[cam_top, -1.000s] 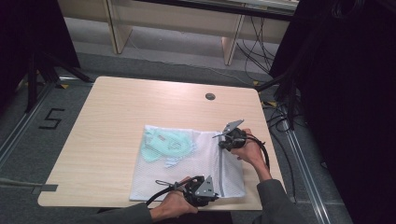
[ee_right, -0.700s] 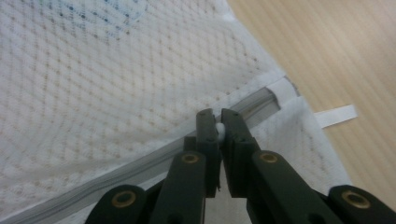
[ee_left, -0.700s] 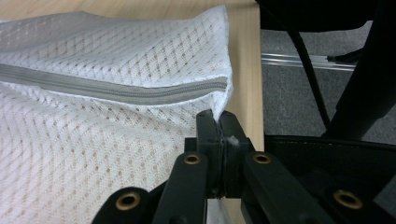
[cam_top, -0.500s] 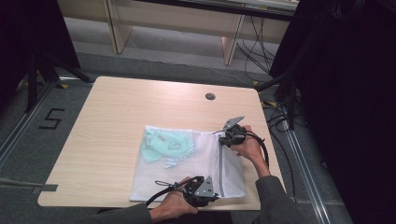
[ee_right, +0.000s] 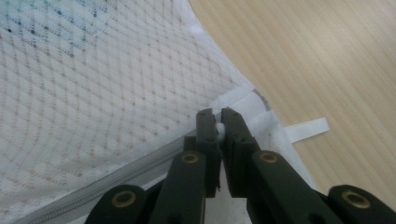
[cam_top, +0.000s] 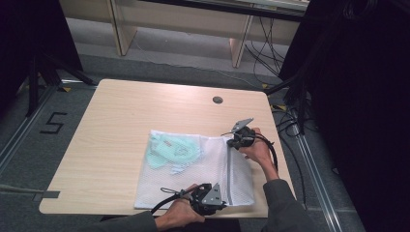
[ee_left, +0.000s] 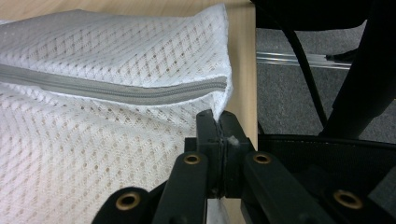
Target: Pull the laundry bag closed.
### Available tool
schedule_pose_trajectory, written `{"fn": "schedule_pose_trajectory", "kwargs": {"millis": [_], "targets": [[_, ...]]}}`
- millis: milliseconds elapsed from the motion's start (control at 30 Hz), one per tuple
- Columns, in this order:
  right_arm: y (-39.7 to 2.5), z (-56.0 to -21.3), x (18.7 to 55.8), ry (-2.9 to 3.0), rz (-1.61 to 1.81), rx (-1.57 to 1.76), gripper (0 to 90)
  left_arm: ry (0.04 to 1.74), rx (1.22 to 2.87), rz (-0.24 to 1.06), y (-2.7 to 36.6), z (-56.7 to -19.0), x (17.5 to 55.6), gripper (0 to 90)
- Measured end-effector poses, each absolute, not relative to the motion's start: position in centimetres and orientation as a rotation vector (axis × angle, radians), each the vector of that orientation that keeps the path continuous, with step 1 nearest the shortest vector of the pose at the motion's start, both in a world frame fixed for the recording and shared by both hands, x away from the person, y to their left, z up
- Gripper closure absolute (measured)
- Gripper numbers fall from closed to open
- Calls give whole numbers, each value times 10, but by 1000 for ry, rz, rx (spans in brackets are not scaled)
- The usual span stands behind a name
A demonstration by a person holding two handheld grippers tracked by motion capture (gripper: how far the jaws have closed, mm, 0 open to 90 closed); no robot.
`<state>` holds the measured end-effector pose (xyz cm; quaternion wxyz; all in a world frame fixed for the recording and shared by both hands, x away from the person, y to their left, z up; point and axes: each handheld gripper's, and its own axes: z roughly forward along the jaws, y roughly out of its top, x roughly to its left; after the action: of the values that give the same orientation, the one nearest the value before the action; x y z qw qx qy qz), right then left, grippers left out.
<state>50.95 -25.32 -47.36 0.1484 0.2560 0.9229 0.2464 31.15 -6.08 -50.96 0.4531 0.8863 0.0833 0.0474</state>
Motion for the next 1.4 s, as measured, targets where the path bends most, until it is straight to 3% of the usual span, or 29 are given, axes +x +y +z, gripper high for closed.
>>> {"fn": "schedule_pose_trajectory", "kwargs": {"millis": [1400], "targets": [[-250,-473,523,2594,702,767,868,249,2172,100,-60,-508,315,883]]}}
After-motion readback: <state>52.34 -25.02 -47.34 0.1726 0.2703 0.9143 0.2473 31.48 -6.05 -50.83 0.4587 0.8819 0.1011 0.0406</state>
